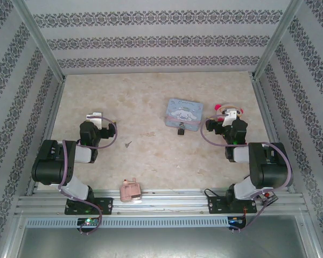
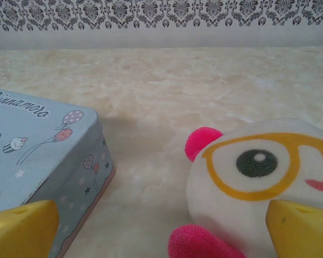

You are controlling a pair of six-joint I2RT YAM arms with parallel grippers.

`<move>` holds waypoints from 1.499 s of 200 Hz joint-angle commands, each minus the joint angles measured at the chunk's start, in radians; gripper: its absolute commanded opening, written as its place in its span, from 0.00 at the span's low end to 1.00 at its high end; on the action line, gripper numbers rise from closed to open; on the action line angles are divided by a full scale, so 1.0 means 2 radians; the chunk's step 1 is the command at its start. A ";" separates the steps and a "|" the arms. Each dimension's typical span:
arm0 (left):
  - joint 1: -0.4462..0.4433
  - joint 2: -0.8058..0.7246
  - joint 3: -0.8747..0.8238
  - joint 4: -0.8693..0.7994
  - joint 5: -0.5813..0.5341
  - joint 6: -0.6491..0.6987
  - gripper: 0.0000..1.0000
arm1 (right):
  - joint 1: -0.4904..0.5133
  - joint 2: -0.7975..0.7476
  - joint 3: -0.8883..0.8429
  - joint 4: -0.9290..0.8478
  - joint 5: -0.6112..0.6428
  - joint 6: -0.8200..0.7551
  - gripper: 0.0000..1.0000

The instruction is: Unlock a padlock with a key

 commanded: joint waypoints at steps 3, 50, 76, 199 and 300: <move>0.007 0.003 0.007 0.021 -0.006 -0.004 0.99 | 0.005 0.001 0.007 0.006 0.005 0.001 0.98; 0.007 0.003 0.008 0.021 -0.006 -0.004 0.99 | 0.005 0.001 0.006 0.007 0.005 0.001 0.98; 0.006 0.003 0.007 0.020 -0.006 -0.004 0.99 | 0.005 0.001 0.006 0.006 0.005 0.001 0.98; 0.007 0.003 0.008 0.021 -0.006 -0.004 0.99 | 0.005 0.001 0.006 0.006 0.006 0.001 0.98; 0.007 -0.024 0.001 0.014 0.000 -0.004 0.99 | 0.005 0.000 0.006 0.007 0.004 0.001 0.98</move>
